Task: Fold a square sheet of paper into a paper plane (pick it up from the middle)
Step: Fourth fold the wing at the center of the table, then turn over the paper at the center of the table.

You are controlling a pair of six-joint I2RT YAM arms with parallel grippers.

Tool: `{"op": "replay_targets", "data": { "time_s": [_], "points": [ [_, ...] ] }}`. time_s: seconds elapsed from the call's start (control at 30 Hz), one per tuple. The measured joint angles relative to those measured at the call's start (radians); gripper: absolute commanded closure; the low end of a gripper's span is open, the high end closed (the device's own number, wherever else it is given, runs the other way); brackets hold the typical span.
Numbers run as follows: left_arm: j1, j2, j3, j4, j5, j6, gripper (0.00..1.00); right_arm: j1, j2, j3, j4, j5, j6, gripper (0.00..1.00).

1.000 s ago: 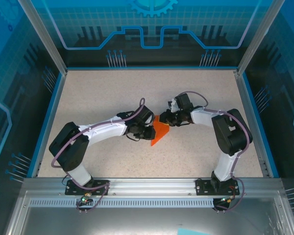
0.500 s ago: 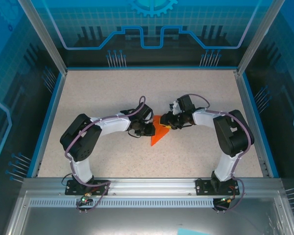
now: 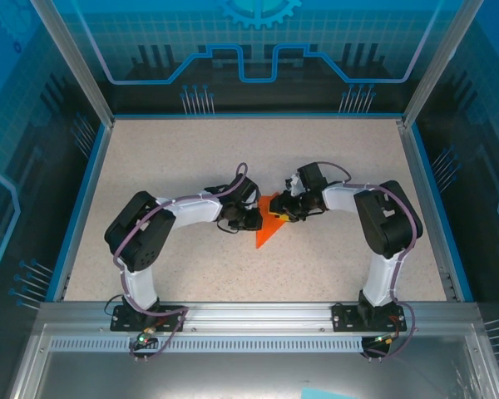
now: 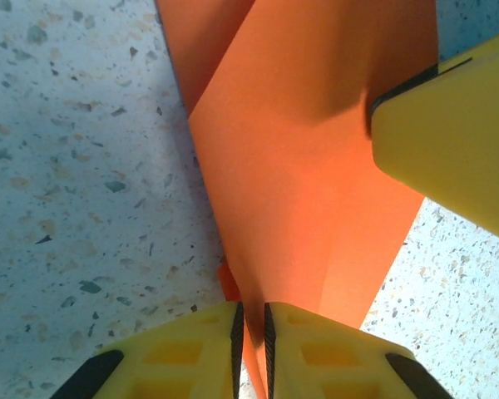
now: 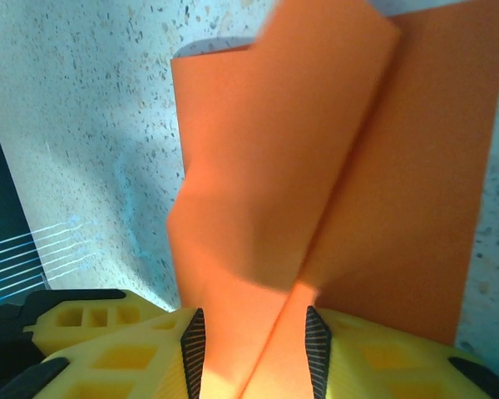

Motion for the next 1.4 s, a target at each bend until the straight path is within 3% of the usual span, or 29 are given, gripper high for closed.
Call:
{"op": "replay_targets", "data": {
  "time_s": [0.4, 0.77, 1.1, 1.4],
  "points": [
    [0.010, 0.011, 0.000, 0.001, 0.021, 0.002, 0.87, 0.012, 0.020, 0.035, 0.032, -0.034, 0.026, 0.61],
    [0.045, -0.027, -0.012, 0.056, 0.112, -0.009, 1.00, 0.012, 0.019, 0.036, -0.014, -0.011, 0.021, 0.61],
    [0.067, -0.068, -0.050, 0.105, 0.166, -0.029, 1.00, 0.008, -0.014, 0.002, 0.008, -0.023, 0.035, 0.59],
    [0.098, -0.127, -0.091, 0.173, 0.230, -0.077, 1.00, -0.024, -0.021, -0.063, 0.134, -0.098, 0.133, 0.57]
  ]
}}
